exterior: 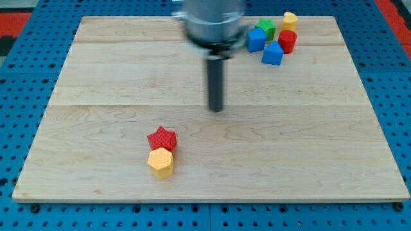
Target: Separate the green blocks and yellow heart from the blue cube
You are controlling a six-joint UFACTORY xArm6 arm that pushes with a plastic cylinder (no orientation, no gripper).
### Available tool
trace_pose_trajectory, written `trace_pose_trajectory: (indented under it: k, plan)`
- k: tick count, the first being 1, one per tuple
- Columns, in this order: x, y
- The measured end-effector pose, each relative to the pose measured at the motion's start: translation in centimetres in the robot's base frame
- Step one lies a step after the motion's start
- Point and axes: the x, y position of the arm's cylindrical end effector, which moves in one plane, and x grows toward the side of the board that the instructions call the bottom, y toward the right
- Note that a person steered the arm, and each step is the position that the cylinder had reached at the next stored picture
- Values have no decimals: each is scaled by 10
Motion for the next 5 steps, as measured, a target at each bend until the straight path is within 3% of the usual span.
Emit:
trace_pose_trajectory:
  k: [1, 2, 4, 5]
  plan:
    - [-65, 123]
    - [-135, 188]
    - [-244, 197]
    - [-225, 135]
